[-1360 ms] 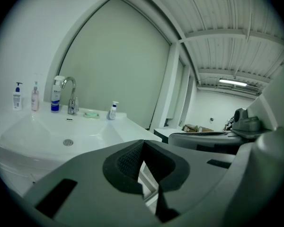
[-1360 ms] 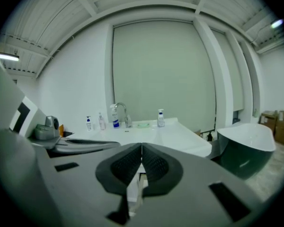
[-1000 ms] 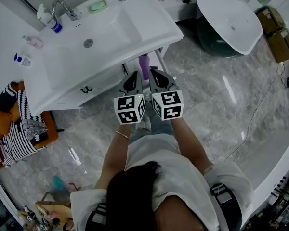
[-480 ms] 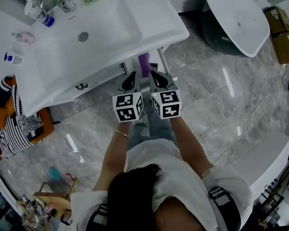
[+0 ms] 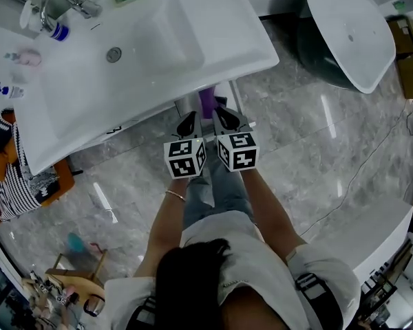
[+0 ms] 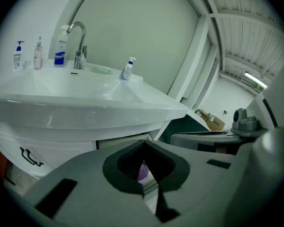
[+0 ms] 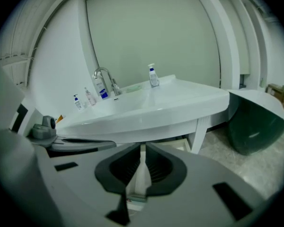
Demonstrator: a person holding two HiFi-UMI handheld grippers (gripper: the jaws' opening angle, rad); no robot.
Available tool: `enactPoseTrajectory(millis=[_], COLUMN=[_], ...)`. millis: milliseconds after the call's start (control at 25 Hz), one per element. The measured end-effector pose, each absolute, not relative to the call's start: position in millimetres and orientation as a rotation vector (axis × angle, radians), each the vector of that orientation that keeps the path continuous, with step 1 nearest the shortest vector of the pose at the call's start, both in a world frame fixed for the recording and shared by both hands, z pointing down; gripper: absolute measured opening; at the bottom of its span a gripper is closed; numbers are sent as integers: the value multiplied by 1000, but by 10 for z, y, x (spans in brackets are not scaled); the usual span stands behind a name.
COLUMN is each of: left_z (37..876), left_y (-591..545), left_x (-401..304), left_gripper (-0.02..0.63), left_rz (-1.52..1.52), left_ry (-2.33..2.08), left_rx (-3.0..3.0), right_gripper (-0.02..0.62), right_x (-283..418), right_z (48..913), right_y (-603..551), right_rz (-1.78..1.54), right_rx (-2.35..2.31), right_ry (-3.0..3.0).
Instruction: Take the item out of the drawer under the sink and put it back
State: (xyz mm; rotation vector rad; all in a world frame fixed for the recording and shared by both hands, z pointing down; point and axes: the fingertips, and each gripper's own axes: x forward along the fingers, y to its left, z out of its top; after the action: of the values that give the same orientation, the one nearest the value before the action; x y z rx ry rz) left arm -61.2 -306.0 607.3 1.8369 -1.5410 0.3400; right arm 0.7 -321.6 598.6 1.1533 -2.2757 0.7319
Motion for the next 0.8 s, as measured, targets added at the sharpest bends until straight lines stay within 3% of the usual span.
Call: enactPoseTrajectory(millis=[160,240,800], left_z=[6273,6378,7032], left_y=[-3156,-3193,-3427], left_x=[-572,-579,-571], left_gripper=[4,3,3], left_rz=[385,405,468], left_ry=[-1538,-1535,-1489], left_rx=[1823,1813,1747], right_gripper=[39,106,166], right_x=[-3,-24,-80], right_z=[6222,6366,7004], right_y=[-3283,-3289,-3576], right_rz=[775,802,925], right_rx=[1102,1059,986], right_ry=[-2256,-2239,-2176])
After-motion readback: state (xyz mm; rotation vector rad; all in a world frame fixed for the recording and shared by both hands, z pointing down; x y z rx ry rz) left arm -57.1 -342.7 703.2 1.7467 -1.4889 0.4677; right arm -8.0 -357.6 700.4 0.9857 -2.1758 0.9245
